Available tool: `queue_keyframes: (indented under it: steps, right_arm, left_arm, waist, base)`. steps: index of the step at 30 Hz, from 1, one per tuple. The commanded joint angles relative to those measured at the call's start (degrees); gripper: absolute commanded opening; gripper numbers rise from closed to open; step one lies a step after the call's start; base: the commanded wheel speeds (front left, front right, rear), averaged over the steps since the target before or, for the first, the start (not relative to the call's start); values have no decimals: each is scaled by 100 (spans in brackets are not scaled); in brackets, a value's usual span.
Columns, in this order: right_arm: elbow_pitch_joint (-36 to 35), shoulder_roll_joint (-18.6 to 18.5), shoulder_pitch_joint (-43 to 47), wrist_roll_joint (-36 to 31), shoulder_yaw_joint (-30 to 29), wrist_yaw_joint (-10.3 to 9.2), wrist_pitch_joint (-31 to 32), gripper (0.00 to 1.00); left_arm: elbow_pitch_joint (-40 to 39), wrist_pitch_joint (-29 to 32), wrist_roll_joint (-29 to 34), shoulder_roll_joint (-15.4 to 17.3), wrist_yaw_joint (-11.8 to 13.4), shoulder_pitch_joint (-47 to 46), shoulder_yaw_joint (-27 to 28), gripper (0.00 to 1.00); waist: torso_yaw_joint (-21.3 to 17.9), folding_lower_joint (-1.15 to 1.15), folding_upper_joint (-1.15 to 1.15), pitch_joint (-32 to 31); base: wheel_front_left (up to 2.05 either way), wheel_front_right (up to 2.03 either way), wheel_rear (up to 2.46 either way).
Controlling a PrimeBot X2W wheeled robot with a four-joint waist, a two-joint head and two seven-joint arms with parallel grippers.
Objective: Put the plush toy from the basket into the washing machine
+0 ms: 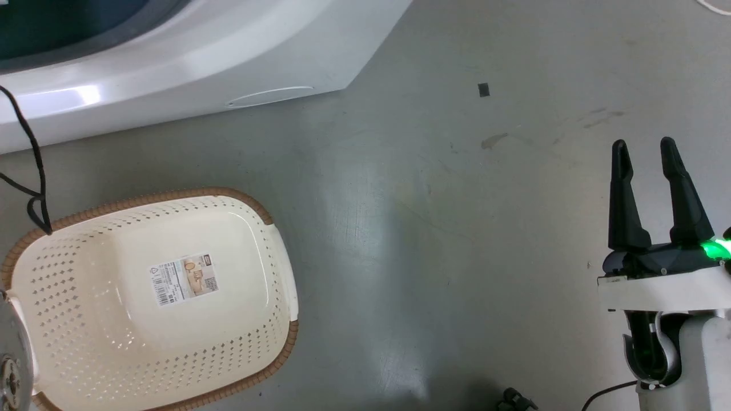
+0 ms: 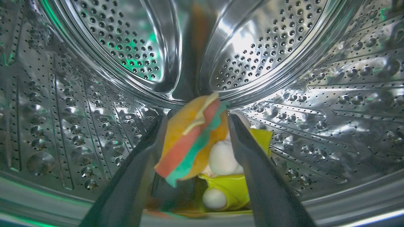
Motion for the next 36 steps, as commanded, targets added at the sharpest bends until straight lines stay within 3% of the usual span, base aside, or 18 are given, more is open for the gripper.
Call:
queue_keyframes:
  steps: [1, 15, 29, 36]
  right_arm:
    - [4, -5, -96, -42, -3, -4, -25, 100]
    - [99, -5, 40, -227, -68, -4, -25, 100]
    - [143, -5, 408, -421, -129, -4, -25, 100]
    - [91, -5, 634, -551, -131, -4, -25, 100]
  left_arm:
    - [11, -31, 1, -21, -14, -11, 7, 100]
    - [-258, -31, -101, -470, -61, 877, 154, 100]
    - [-1893, -32, 151, -981, 20, 2806, 580, 100]
    - [-2622, -32, 412, -1411, 61, 3869, 579, 100]
  waist:
    - [26, 0, 0, -27]
    - [334, 0, 0, -751]
    - [700, 0, 0, -1743]
    - [971, 0, 0, -2192]
  base:
    - [0, 0, 0]
    - [0, 0, 0]
    - [0, 0, 0]
    - [0, 0, 0]
